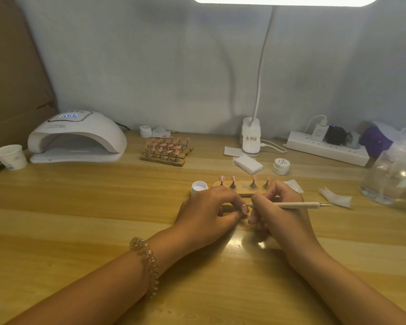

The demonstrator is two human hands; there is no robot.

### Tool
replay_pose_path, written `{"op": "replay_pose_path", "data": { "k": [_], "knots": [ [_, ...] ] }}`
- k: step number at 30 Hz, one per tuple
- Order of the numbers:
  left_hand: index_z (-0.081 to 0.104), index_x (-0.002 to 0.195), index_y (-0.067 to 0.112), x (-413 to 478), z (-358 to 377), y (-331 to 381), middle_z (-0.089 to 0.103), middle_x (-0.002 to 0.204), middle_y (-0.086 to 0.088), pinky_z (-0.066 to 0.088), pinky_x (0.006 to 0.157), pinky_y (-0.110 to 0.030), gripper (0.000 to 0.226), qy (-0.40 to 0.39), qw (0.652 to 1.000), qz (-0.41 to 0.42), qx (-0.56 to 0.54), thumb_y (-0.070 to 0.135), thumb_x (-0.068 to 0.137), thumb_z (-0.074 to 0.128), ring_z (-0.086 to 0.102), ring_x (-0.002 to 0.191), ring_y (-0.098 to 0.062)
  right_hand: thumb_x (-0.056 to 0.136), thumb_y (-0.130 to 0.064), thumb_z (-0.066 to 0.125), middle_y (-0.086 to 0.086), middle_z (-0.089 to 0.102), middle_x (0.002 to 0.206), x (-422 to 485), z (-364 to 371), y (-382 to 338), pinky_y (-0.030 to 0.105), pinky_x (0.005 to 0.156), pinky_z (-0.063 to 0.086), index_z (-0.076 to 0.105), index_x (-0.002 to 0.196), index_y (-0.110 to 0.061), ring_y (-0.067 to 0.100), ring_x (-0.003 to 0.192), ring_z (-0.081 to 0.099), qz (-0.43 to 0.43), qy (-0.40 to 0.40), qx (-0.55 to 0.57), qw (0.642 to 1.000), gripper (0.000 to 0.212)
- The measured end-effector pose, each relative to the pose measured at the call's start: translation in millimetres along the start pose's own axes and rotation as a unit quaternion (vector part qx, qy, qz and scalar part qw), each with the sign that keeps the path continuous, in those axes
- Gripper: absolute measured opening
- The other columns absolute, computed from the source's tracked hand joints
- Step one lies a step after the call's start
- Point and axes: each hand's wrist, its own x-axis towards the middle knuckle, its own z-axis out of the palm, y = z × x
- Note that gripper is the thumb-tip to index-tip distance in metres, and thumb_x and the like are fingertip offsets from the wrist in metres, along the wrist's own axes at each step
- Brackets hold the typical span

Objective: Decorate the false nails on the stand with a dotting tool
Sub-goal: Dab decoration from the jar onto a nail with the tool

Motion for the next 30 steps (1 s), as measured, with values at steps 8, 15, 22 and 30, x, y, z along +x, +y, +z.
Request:
{"op": "replay_pose_path", "data": {
  "k": [8, 15, 22, 30],
  "knots": [
    [0.061, 0.079, 0.047, -0.1, -1.3, 1.3, 0.056, 0.089, 0.028, 0.029, 0.055, -0.017, 0.016, -0.002, 1.0, -0.001, 0.003, 0.035, 0.087, 0.068, 0.051, 0.065, 0.005, 0.079, 0.005, 0.058, 0.018, 0.06, 0.049, 0.4, 0.4, 0.6, 0.019, 0.038, 0.039, 0.043, 0.066, -0.007, 0.014, 0.038, 0.05, -0.003, 0.001, 0.008, 1.0, 0.023],
    [0.057, 0.072, 0.052, 0.1, -2.2, 3.6, 0.058, 0.091, 0.025, 0.028, 0.055, -0.011, 0.026, -0.002, 1.0, 0.003, 0.004, 0.034, 0.087, 0.068, 0.052, 0.068, 0.009, 0.082, -0.004, 0.058, 0.011, 0.058, 0.046, -1.4, -2.7, 0.6, 0.02, 0.036, 0.038, 0.044, 0.064, -0.01, 0.011, 0.036, 0.048, -0.003, 0.034, 0.016, 0.999, 0.024],
    [0.06, 0.077, 0.049, -0.3, -1.6, 3.8, 0.056, 0.09, 0.027, 0.027, 0.055, -0.011, 0.021, -0.004, 1.0, 0.001, 0.002, 0.032, 0.088, 0.069, 0.051, 0.07, 0.013, 0.081, -0.003, 0.058, 0.013, 0.057, 0.044, -1.3, -2.8, 1.4, 0.021, 0.035, 0.034, 0.043, 0.064, -0.01, 0.016, 0.037, 0.045, 0.0, 0.034, 0.003, 0.999, 0.024],
    [0.065, 0.083, 0.044, -0.5, -0.9, 2.0, 0.058, 0.092, 0.027, 0.028, 0.056, -0.013, 0.014, -0.004, 1.0, 0.006, -0.002, 0.032, 0.088, 0.068, 0.049, 0.072, 0.018, 0.087, -0.001, 0.057, 0.005, 0.045, 0.038, -2.2, -3.0, -2.8, 0.017, 0.034, 0.027, 0.039, 0.06, -0.012, 0.009, 0.032, 0.038, 0.005, 0.058, 0.049, 0.997, 0.034]
  ]
}}
